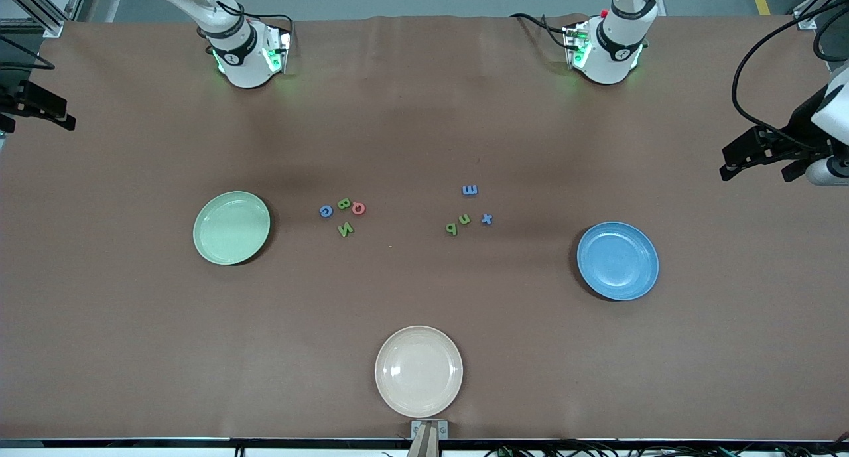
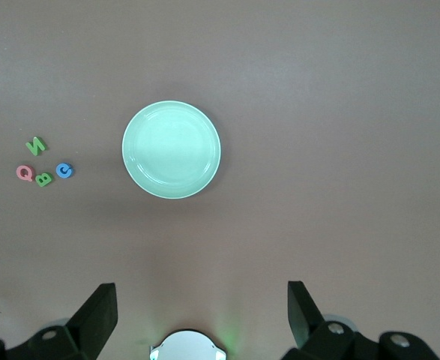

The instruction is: Sort upper and lower case letters into plates

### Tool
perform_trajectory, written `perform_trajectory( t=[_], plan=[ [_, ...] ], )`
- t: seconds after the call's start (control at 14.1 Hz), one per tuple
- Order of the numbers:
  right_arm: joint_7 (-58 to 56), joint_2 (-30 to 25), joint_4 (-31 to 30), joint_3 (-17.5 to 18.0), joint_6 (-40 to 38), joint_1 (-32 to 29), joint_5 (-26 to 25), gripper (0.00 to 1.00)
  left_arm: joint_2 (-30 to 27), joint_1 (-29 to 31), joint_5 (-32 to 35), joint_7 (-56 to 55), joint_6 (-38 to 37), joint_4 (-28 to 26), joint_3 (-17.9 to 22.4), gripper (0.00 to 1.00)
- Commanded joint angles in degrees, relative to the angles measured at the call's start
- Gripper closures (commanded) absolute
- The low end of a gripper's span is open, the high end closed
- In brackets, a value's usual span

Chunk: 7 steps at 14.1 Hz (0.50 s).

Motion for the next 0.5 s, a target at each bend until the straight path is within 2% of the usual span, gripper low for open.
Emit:
perform_trajectory(
  t=[0.0, 0.43],
  plan=[
    [0.8, -3.1, -3.4, 0.3, 0.9, 0.1, 0.0, 0.0, 0.1, 0.1, -0.9, -0.2, -0.9, 0.6, -0.1, 0.0],
    [0.8, -3.2, -3.6, 0.3, 1.6, 0.1, 0.8, 0.0, 0.5, -0.1, -1.0, -4.6, -1.0, -0.1, -0.2, 0.0]
  ],
)
